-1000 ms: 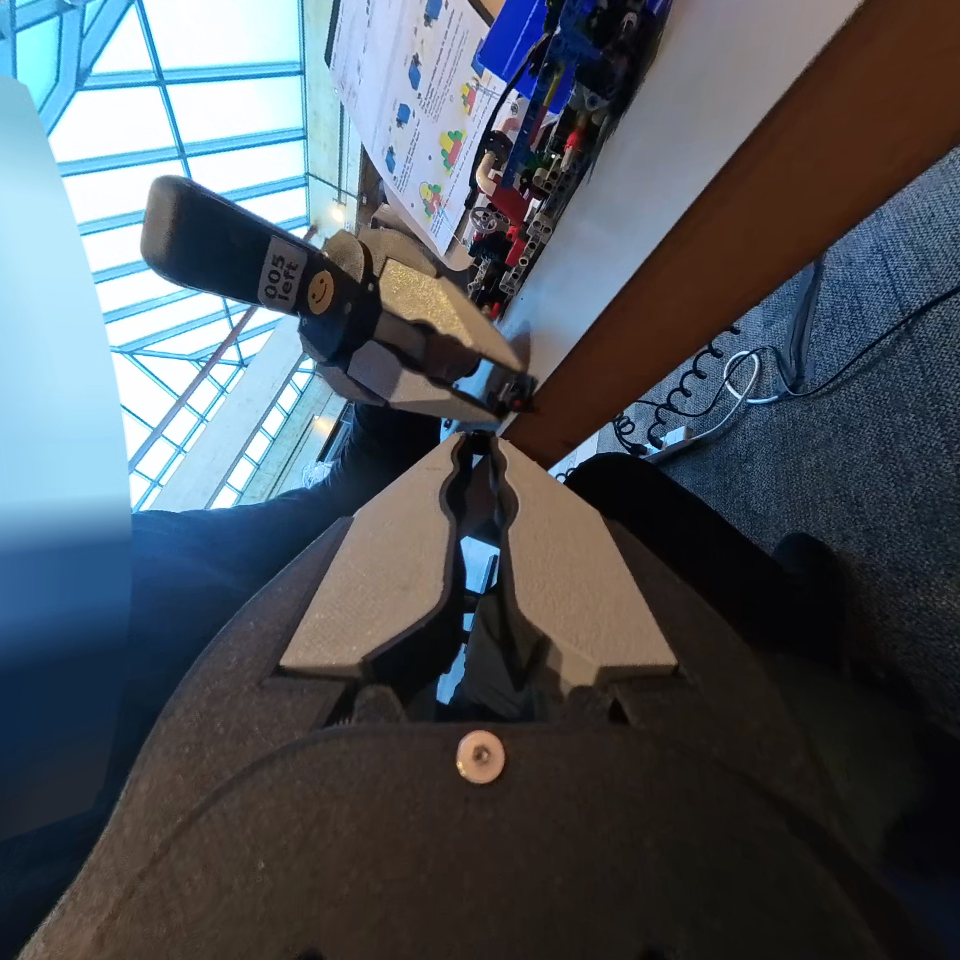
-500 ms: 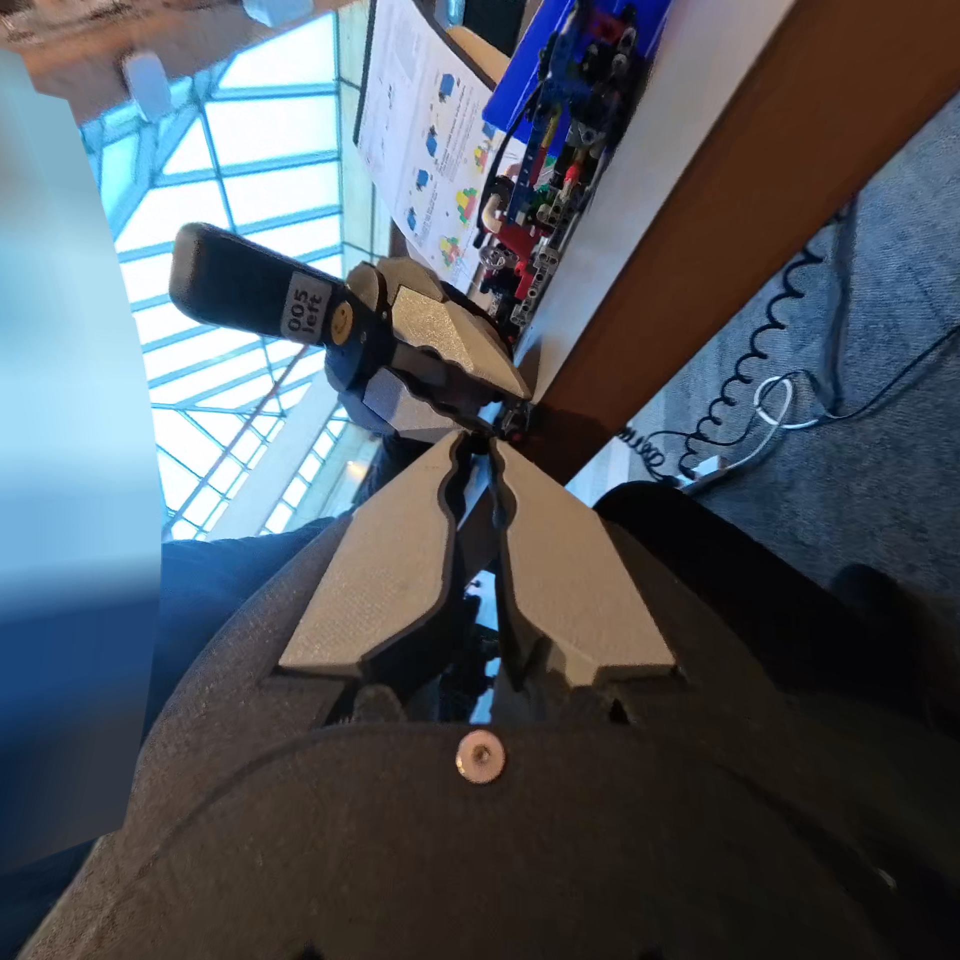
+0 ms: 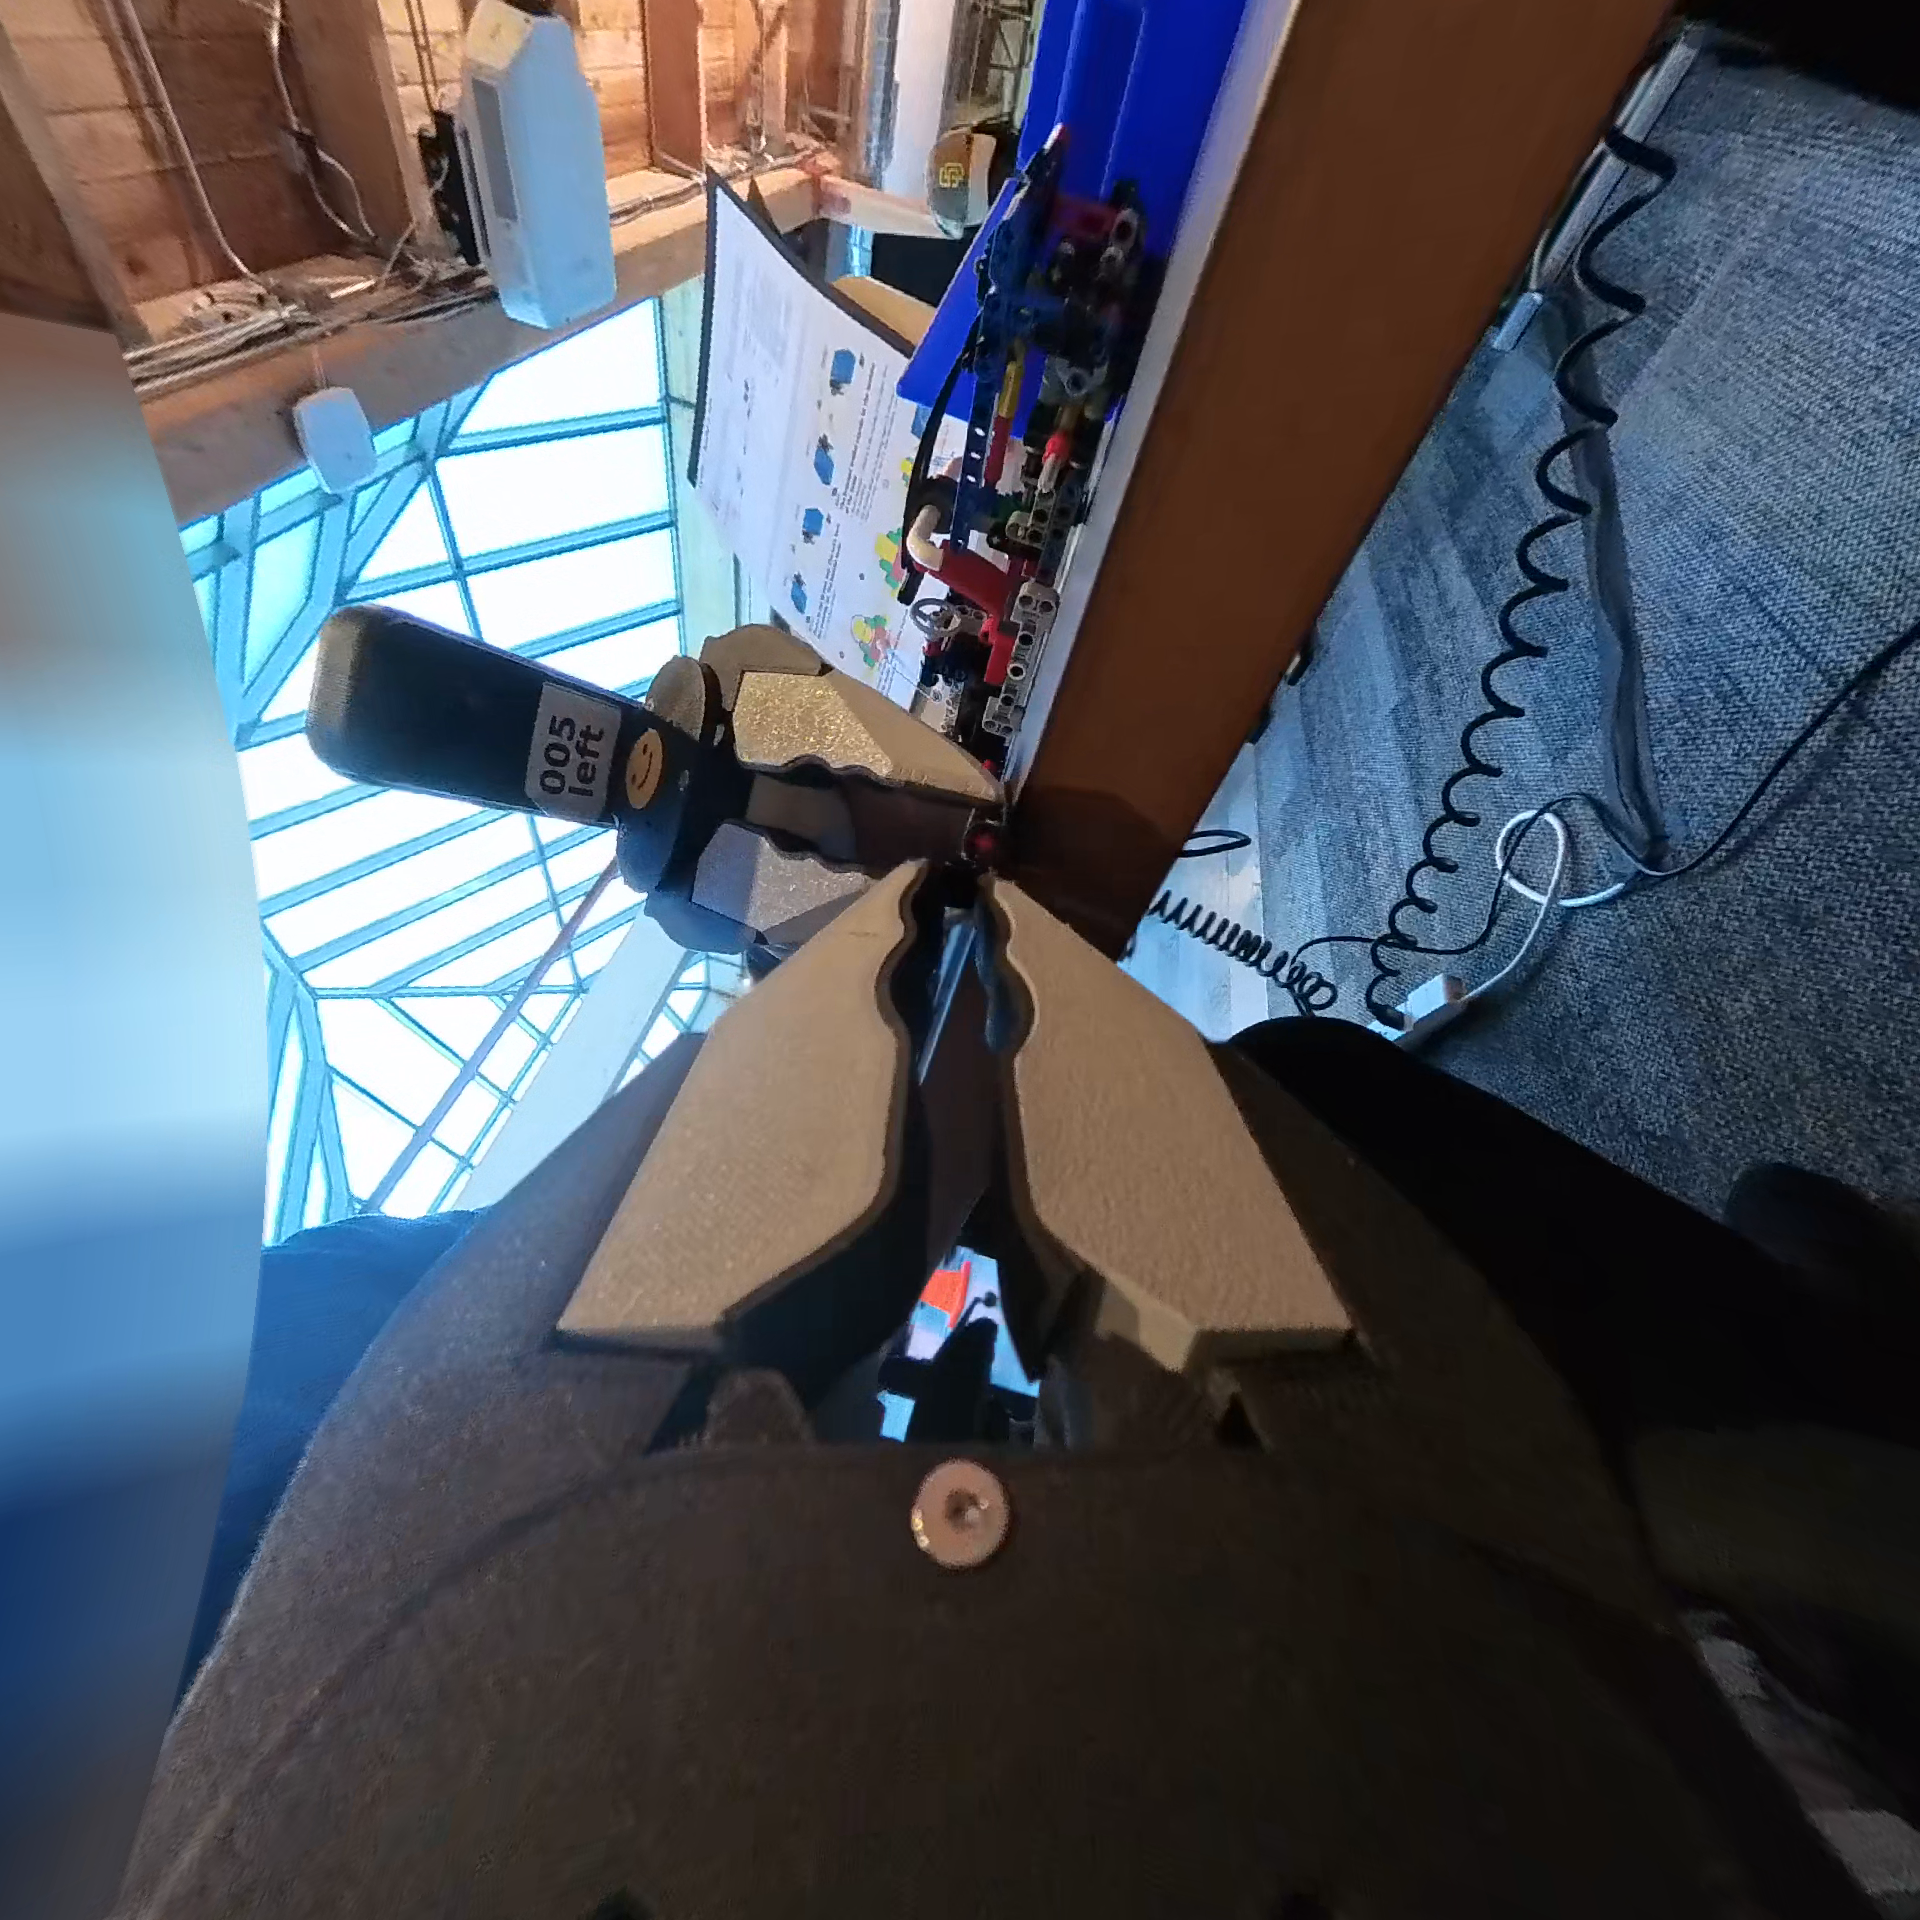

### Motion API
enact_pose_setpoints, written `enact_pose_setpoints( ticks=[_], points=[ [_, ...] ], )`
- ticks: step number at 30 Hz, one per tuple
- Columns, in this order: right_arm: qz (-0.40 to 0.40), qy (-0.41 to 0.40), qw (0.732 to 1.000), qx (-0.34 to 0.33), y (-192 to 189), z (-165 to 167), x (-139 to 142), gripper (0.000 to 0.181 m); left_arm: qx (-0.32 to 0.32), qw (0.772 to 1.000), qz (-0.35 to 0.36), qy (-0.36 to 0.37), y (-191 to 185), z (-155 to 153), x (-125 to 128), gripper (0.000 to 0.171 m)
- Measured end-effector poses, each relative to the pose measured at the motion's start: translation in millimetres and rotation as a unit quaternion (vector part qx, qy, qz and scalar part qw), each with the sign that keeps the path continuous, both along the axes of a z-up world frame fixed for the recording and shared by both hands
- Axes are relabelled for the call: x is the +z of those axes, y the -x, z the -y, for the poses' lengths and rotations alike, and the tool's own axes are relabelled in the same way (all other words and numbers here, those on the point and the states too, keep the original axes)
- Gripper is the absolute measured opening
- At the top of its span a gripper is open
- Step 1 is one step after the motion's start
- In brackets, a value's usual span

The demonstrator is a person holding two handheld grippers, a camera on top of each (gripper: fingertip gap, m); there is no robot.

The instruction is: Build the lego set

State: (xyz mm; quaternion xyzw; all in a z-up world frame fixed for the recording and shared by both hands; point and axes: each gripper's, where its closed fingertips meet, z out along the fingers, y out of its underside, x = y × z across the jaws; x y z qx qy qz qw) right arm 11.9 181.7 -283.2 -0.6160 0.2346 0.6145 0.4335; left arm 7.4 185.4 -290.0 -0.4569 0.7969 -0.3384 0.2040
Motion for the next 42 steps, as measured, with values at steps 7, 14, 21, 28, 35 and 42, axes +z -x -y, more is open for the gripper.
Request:
enact_pose_setpoints(
  ticks=[7, 14, 21, 28, 35, 42],
  points=[
    [0.009, -0.005, 1.000, 0.007, 2.6, 0.3, 0.7, 0.003, -0.005, 1.000, 0.003, -0.006, 0.4, 0.5, 0.0, 0.016],
    [0.005, -0.014, 1.000, 0.007, 5.1, 1.7, 0.7, 0.003, -0.012, 1.000, -0.003, 0.007, 1.3, 1.4, -0.2, 0.015],
    [-0.162, -0.021, 0.986, -0.019, 2.9, 0.2, 0.6, 0.002, 0.011, 1.000, -0.005, 0.012, 1.6, 0.4, -0.1, 0.015],
    [-0.078, -0.042, 0.996, -0.022, 7.0, 3.0, 0.5, 0.003, 0.019, 1.000, -0.010, 0.023, 1.4, 0.5, -0.3, 0.015],
    [-0.092, -0.044, 0.995, -0.018, 6.1, 1.7, 0.7, 0.003, 0.018, 1.000, -0.005, 0.012, 1.3, 0.2, -0.2, 0.015],
    [-0.211, -0.040, 0.975, 0.063, 5.8, 0.4, 0.3, 0.004, 0.006, 1.000, -0.005, 0.014, 3.1, 0.5, 0.0, 0.015]
  ],
)
